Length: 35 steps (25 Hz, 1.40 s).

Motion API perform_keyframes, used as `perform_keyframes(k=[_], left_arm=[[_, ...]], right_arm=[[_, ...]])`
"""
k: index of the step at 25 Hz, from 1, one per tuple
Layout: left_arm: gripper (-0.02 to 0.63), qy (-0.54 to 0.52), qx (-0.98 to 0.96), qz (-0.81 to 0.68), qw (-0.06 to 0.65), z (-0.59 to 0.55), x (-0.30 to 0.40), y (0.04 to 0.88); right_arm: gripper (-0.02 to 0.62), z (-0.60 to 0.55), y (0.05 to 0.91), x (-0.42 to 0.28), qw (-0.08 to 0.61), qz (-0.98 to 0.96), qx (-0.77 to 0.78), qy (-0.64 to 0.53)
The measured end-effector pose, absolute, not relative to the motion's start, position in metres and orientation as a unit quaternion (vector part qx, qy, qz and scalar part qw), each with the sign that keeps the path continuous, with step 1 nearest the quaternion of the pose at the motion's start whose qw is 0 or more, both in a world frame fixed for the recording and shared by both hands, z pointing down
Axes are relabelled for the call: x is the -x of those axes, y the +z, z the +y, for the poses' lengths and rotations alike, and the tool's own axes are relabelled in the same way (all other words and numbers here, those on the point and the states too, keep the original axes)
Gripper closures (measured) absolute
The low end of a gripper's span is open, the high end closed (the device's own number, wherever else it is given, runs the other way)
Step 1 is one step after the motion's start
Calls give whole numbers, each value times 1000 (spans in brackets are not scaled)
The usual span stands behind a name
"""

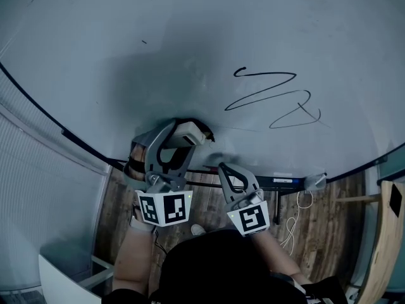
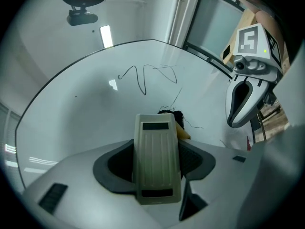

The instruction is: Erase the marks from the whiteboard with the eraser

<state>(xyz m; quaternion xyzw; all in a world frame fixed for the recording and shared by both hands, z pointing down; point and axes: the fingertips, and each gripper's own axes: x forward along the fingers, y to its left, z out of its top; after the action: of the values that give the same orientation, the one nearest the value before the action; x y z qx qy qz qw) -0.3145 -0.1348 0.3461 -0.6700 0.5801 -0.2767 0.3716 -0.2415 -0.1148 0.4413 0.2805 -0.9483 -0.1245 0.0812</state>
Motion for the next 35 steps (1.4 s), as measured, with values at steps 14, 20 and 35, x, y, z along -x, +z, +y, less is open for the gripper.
perform_keyframes(k=[14, 20, 35], left_arm=[[344, -239, 664, 636, 311, -133, 310, 333], [344, -190, 675, 656, 280, -143, 279, 329], [344, 1, 682, 708, 180, -146, 266, 263]], right_arm=[[566, -118, 435, 217, 88, -949, -276, -123], [568, -125, 436, 188, 94, -951, -264, -128], [566, -132, 426, 147, 98, -961, -217, -143]])
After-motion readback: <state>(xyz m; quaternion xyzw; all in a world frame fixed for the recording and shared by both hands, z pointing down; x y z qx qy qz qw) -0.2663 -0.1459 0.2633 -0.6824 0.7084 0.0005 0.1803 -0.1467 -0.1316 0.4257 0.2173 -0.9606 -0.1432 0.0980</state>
